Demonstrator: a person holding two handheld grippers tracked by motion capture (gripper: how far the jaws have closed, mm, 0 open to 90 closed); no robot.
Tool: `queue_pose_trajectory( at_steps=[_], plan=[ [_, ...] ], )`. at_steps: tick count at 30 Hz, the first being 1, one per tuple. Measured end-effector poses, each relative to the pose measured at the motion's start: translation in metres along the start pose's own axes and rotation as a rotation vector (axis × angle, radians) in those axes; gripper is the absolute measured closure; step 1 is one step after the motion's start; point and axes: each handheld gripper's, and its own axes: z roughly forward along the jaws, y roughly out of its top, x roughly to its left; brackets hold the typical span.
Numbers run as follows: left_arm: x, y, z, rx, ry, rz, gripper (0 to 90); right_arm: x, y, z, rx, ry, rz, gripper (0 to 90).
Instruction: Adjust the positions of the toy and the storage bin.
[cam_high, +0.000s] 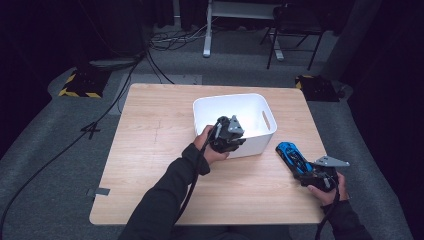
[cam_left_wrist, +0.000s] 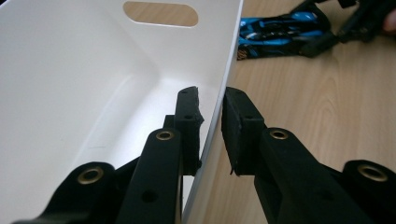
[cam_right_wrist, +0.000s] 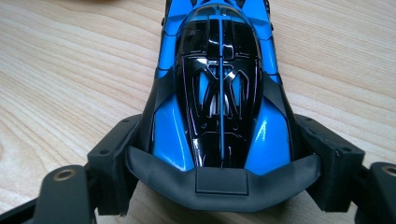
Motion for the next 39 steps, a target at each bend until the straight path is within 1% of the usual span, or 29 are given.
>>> queue_pose_trajectory(
  at_steps=[2,4,6,8,9,10,12,14,16,17,18,20,21,22,23,25,26,27,28,29,30,31,32,34,35,36,37,38,39],
  plan=[
    [-0.003,-0.007,-0.009,0.002,-0.008,0.019,76.1,0.0,0.0,0.0,0.0,0.0,0.0,23.8],
    [-0.004,-0.012,-0.014,0.003,0.004,0.01,73.1,0.0,0.0,0.0,0.0,0.0,0.001,23.8],
    [-0.005,-0.017,-0.019,0.008,0.02,-0.021,57.6,0.0,0.0,0.0,-0.001,-0.002,-0.001,23.8],
    [-0.007,-0.023,-0.025,-0.01,0.046,-0.029,41.9,0.0,0.0,0.0,-0.001,-0.003,0.001,23.8],
    [-0.008,-0.027,-0.029,-0.018,0.076,-0.049,37.3,0.001,0.0,0.0,0.0,-0.002,0.001,23.8],
    [-0.008,-0.03,-0.032,-0.025,0.076,-0.06,31.1,0.0,0.0,0.0,-0.001,-0.002,-0.001,23.8],
    [-0.008,-0.038,-0.044,-0.065,0.084,-0.088,27.6,0.0,0.0,0.0,-0.001,-0.002,0.0,23.8],
    [-0.009,-0.043,-0.054,-0.105,0.111,-0.123,24.1,0.0,0.0,0.0,0.0,-0.002,0.0,23.8],
    [-0.008,-0.051,-0.066,-0.145,0.147,-0.149,23.1,0.0,0.0,0.0,0.0,-0.001,0.001,23.8],
    [-0.007,-0.054,-0.072,-0.153,0.169,-0.153,22.6,0.0,0.0,0.0,0.0,-0.002,0.0,23.8],
    [-0.007,-0.057,-0.077,-0.158,0.19,-0.156,21.9,0.0,0.0,0.0,-0.001,-0.002,-0.001,23.8],
    [-0.001,-0.065,-0.088,-0.167,0.255,-0.173,20.2,0.0,0.0,0.0,0.0,-0.002,0.0,23.8],
    [0.002,-0.067,-0.091,-0.166,0.273,-0.184,19.1,0.0,0.0,0.0,0.001,-0.003,-0.005,23.8],
    [0.005,-0.07,-0.093,-0.168,0.284,-0.206,19.0,0.0,0.0,0.0,0.001,-0.003,-0.003,23.8],
    [0.011,-0.073,-0.095,-0.177,0.309,-0.243,19.1,0.0,0.0,0.0,0.001,-0.003,-0.003,23.9],
    [0.021,-0.077,-0.096,-0.162,0.36,-0.267,19.2,0.0,0.0,0.0,0.002,-0.003,-0.003,23.8],
    [0.027,-0.079,-0.095,-0.171,0.366,-0.292,20.0,0.0,0.0,0.0,0.001,-0.003,-0.003,23.8],
    [0.036,-0.083,-0.094,-0.187,0.357,-0.323,22.0,0.0,0.0,0.0,0.001,-0.003,-0.002,23.8],
    [0.04,-0.084,-0.093,-0.194,0.352,-0.343,21.3,0.0,0.0,0.0,0.002,-0.003,-0.003,23.8],
    [0.047,-0.086,-0.09,-0.197,0.342,-0.358,20.8,0.0,0.0,0.0,0.001,-0.002,0.0,23.8],
    [0.053,-0.088,-0.086,-0.203,0.341,-0.384,21.0,0.0,0.0,0.0,0.001,-0.001,-0.001,23.8],
    [0.058,-0.088,-0.084,-0.192,0.35,-0.396,21.1,0.0,0.0,0.0,0.001,-0.001,-0.001,23.8],
    [0.067,-0.088,-0.076,-0.203,0.359,-0.452,21.3,0.0,0.0,0.0,0.001,-0.001,-0.002,23.8],
    [0.076,-0.089,-0.069,-0.189,0.361,-0.478,22.1,0.0,0.0,0.0,0.001,-0.002,-0.003,23.8],
    [0.082,-0.089,-0.065,-0.17,0.344,-0.485,24.3,0.0,0.0,0.0,0.001,-0.002,-0.003,23.8],
    [0.087,-0.089,-0.061,-0.164,0.307,-0.496,24.7,0.0,0.0,0.0,0.0,-0.002,-0.003,23.8],
    [0.091,-0.089,-0.058,-0.155,0.288,-0.5,26.0,0.0,0.0,0.0,0.001,-0.001,0.001,23.8],
    [0.093,-0.088,-0.054,-0.154,0.295,-0.501,35.2,0.0,0.0,0.0,0.001,0.0,0.003,23.8],
    [0.095,-0.085,-0.048,-0.148,0.283,-0.499,37.3,0.0,0.0,0.0,0.001,0.0,0.003,23.8]
  ],
)
